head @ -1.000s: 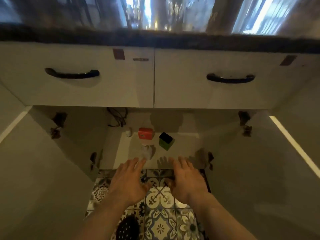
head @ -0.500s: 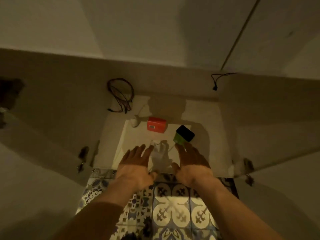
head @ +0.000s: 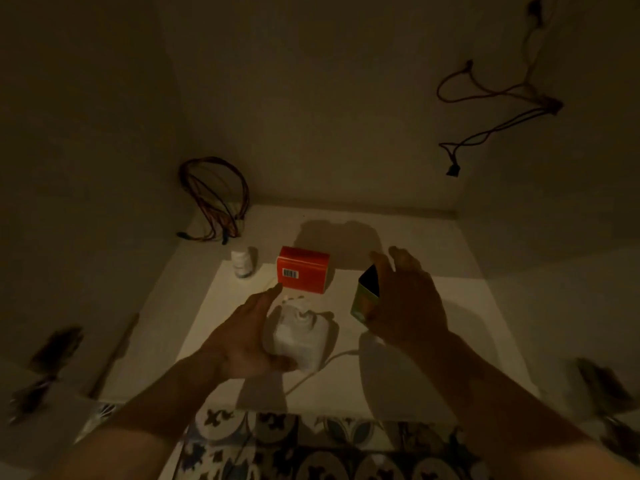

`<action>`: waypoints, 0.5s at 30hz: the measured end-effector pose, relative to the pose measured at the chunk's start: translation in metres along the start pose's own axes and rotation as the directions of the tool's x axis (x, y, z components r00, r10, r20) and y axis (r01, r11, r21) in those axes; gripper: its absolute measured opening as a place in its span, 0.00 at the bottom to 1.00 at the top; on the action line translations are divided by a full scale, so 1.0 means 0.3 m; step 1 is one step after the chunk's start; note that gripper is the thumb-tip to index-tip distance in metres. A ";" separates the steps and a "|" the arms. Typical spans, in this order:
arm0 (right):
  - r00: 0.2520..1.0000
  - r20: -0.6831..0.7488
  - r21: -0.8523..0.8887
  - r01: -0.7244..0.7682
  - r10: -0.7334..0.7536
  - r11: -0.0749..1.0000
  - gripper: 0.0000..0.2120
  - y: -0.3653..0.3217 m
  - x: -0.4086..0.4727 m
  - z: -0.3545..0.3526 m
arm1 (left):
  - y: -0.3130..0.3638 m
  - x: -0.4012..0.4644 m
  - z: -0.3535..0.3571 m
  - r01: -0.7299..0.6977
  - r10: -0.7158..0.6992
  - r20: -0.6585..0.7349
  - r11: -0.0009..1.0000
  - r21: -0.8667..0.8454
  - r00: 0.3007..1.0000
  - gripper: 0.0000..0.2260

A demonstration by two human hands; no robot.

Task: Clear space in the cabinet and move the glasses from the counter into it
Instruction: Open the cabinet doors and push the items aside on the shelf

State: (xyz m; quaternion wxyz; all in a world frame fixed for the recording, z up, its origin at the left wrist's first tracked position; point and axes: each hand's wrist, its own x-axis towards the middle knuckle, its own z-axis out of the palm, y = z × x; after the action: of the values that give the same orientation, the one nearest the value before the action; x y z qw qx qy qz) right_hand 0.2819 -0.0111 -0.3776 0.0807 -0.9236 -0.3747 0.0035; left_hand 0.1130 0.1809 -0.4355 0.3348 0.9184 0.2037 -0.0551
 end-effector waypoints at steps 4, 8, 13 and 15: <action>0.998 0.054 0.013 -0.037 0.036 0.999 0.44 0.032 0.043 0.082 | -0.051 0.067 0.058 -0.137 0.145 0.014 0.962 -0.235 0.989 0.52; 0.989 0.111 0.016 -0.101 0.099 0.995 0.47 0.064 0.075 0.132 | -0.077 0.104 0.100 -0.230 0.217 -0.087 0.953 -0.197 0.972 0.32; 0.970 0.131 0.025 -0.211 0.206 0.977 0.44 0.094 0.122 0.139 | -0.098 0.082 0.090 -0.304 0.277 -0.130 0.910 -0.281 0.952 0.31; 0.965 0.155 0.019 -0.218 0.213 0.976 0.38 0.107 0.118 0.150 | -0.122 0.042 0.067 -0.289 0.255 -0.147 0.910 -0.296 0.956 0.31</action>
State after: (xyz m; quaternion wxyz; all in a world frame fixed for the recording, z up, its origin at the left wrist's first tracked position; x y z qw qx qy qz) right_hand 0.3265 -0.0027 -0.4251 0.0675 -0.9543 -0.2771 0.0894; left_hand 0.1101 0.1977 -0.4756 0.4700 0.8742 0.0972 0.0737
